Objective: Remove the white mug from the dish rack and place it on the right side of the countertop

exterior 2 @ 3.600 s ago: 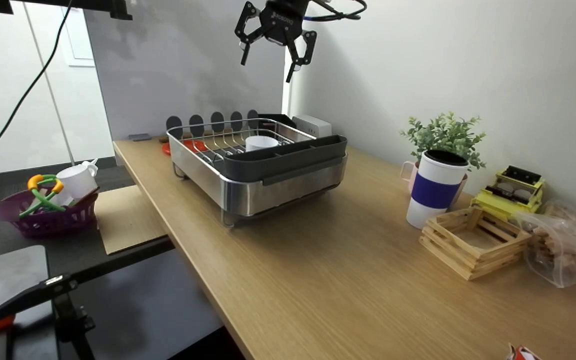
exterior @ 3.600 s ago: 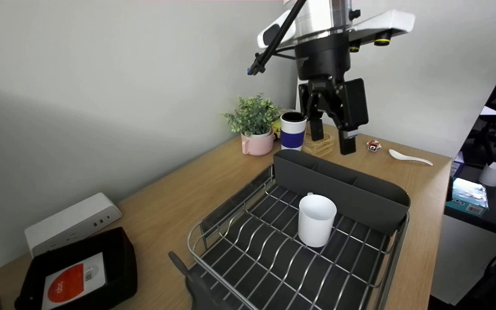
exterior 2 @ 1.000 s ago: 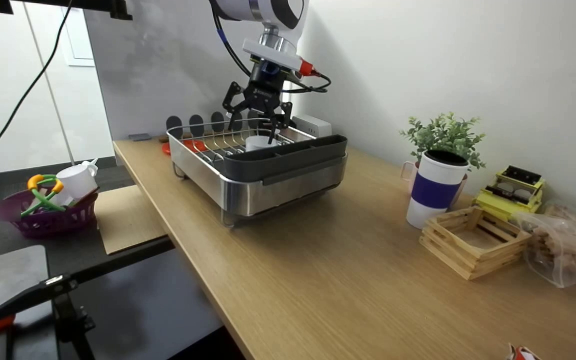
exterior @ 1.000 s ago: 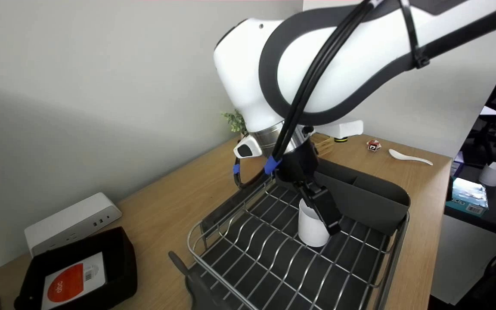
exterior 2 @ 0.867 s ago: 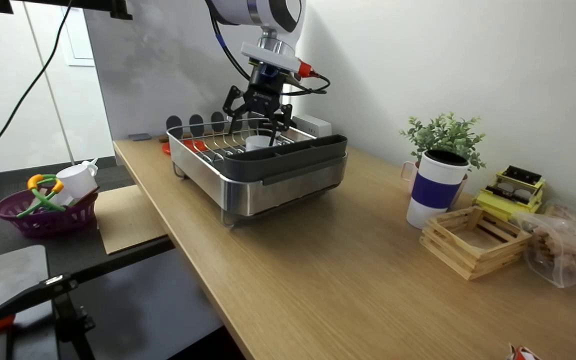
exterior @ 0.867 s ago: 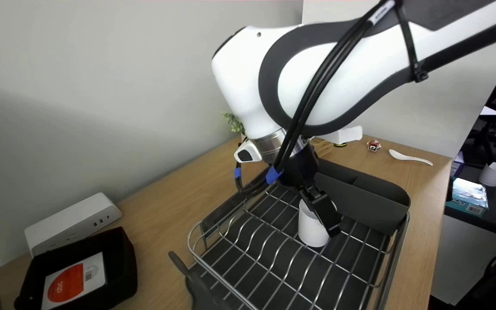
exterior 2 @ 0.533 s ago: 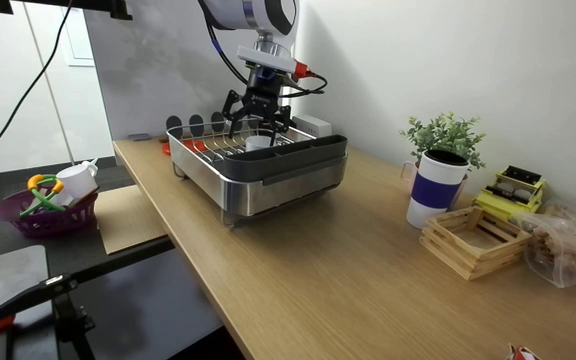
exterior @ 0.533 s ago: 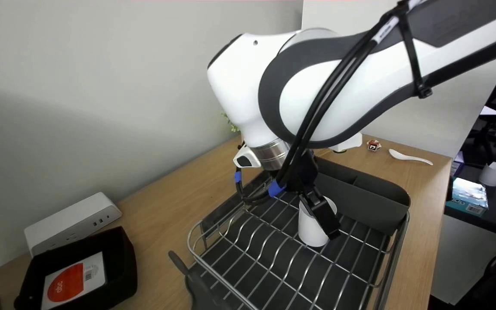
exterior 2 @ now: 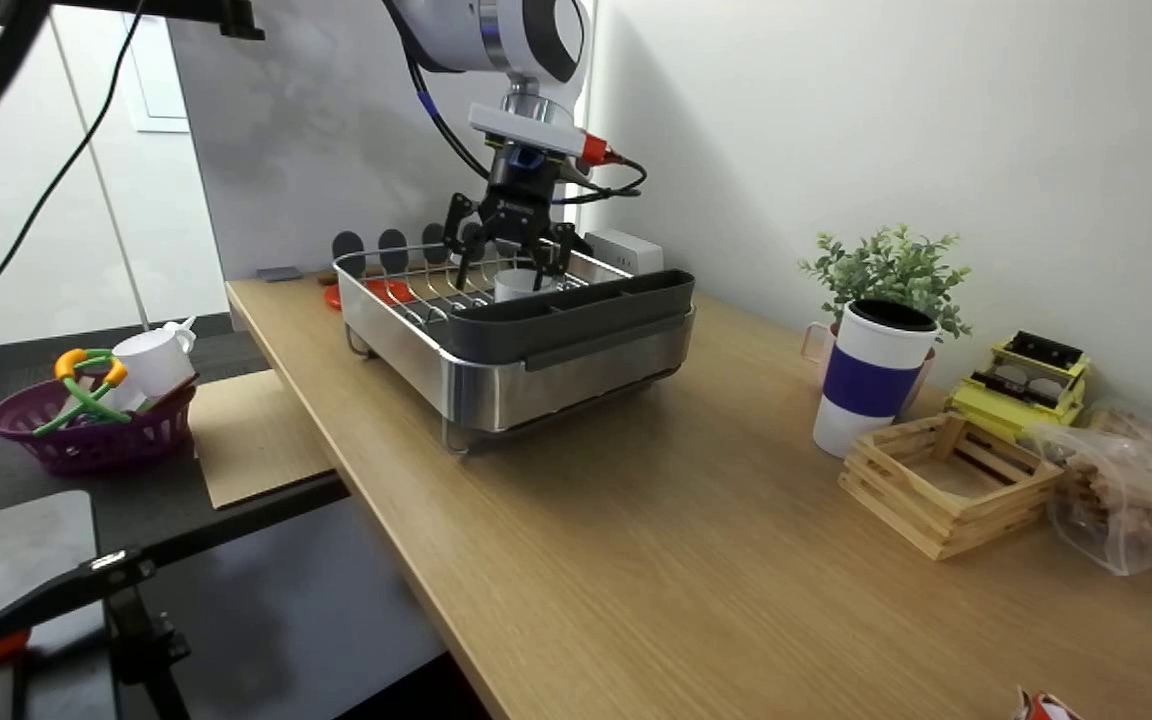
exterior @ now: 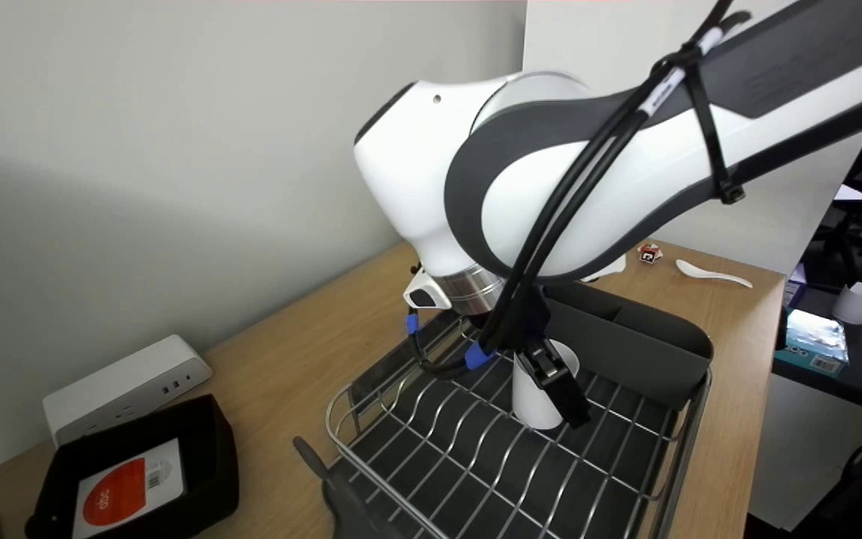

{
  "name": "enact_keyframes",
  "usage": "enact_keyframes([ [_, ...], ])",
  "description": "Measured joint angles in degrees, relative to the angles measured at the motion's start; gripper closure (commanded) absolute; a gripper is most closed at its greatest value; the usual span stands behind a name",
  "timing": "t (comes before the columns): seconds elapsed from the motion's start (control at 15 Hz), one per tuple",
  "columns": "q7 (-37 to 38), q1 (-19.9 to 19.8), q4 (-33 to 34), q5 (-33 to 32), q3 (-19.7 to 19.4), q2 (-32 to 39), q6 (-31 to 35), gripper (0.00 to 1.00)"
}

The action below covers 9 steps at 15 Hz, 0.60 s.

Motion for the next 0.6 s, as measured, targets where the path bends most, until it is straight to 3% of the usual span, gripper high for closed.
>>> enact_keyframes([
  [0.47,0.0,0.06,1.28,-0.51,0.0,0.59,0.0,0.91],
  [0.6,0.0,0.12,1.42,-0.57,0.0,0.67,0.0,0.99],
])
